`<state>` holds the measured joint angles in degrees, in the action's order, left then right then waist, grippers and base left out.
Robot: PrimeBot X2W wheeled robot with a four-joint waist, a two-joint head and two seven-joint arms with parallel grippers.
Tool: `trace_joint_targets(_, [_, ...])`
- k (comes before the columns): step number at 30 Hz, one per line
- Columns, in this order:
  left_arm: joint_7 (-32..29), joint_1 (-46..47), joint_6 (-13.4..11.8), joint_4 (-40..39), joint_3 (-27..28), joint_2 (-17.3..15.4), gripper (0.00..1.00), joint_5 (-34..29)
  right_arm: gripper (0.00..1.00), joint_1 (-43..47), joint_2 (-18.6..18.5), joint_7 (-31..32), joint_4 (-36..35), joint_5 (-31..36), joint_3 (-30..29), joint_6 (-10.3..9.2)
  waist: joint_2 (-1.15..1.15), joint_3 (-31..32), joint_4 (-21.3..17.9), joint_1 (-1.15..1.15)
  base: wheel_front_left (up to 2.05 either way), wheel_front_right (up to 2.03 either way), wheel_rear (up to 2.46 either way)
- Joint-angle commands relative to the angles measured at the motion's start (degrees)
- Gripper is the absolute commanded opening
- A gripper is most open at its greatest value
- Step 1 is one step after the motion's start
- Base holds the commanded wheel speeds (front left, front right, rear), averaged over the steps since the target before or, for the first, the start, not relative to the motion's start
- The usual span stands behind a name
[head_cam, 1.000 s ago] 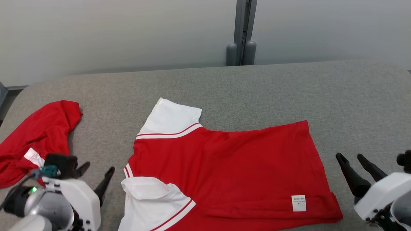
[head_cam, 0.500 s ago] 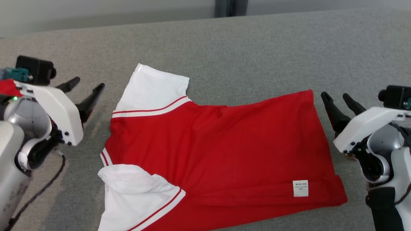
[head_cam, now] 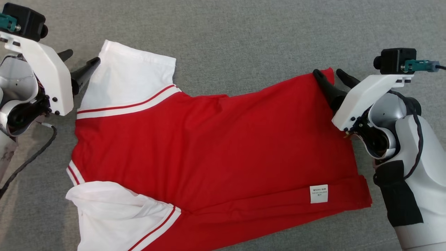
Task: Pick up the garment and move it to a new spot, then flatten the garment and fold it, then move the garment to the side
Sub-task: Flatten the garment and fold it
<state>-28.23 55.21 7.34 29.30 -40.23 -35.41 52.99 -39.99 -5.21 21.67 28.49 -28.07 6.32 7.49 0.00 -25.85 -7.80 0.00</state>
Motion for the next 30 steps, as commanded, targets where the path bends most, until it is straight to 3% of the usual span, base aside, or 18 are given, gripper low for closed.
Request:
trace_joint_targets(1, [-0.32, 1.86, 0.17, 0.23, -1.38, -0.70, 1.00, 1.41, 1.00, -1.52, 0.09, -0.46, 0.44, -0.85, 1.01, 0.00, 0.00, -1.96, -1.72, 0.00, 0.00, 0.00, 0.00])
trace_joint_targets(9, [1.79, 6.62, 0.15, 3.19, -6.37, -3.17, 1.00, 5.44, 1.00, -4.27, 0.74, -2.15, 2.13, -3.22, 5.74, 0.00, 0.00, -4.49, -3.90, 0.00, 0.00, 0.00, 0.00])
trace_joint_targets(21, [2.88, 9.98, 0.16, 5.34, -12.48, -2.81, 1.00, 11.74, 1.00, -6.16, 1.11, -4.85, 4.07, -6.53, 10.45, 0.00, 0.00, -5.65, -4.71, 0.00, 0.00, 0.00, 0.00])
trace_joint_targets(22, [2.69, 10.14, 0.16, 5.27, -13.10, -2.94, 0.95, 12.33, 0.76, -6.30, 1.05, -4.94, 4.21, -6.70, 10.85, 0.00, 0.00, -5.66, -4.69, 0.00, 0.00, 0.00, 0.00])
trace_joint_targets(23, [2.67, 10.46, 0.16, 5.25, -13.70, -3.14, 0.64, 12.81, 0.47, -6.45, 0.97, -5.15, 4.33, -6.98, 11.21, 0.01, 0.00, -5.64, -4.66, 0.00, 0.00, 0.00, 0.00])
trace_joint_targets(25, [2.90, 11.02, 0.16, 5.21, -14.73, -3.37, 0.00, 13.47, 0.20, -6.71, 0.73, -5.66, 4.69, -7.55, 11.87, 0.01, 0.00, -5.47, -4.59, 0.00, 0.00, 0.00, 0.00])
trace_joint_targets(26, [3.01, 11.11, 0.17, 5.09, -15.11, -3.31, 0.00, 14.10, 0.00, -6.85, 0.58, -5.76, 4.87, -7.77, 12.18, 0.01, 0.00, -5.31, -4.56, 0.00, 0.00, 0.00, 0.00])
trace_joint_targets(30, [3.81, 11.95, 0.17, 4.24, -16.41, -3.59, 0.00, 16.76, 0.00, -7.17, -0.24, -6.62, 5.39, -8.73, 13.25, 0.00, 0.00, -4.49, -4.35, 0.00, 0.00, 0.00, 0.00])
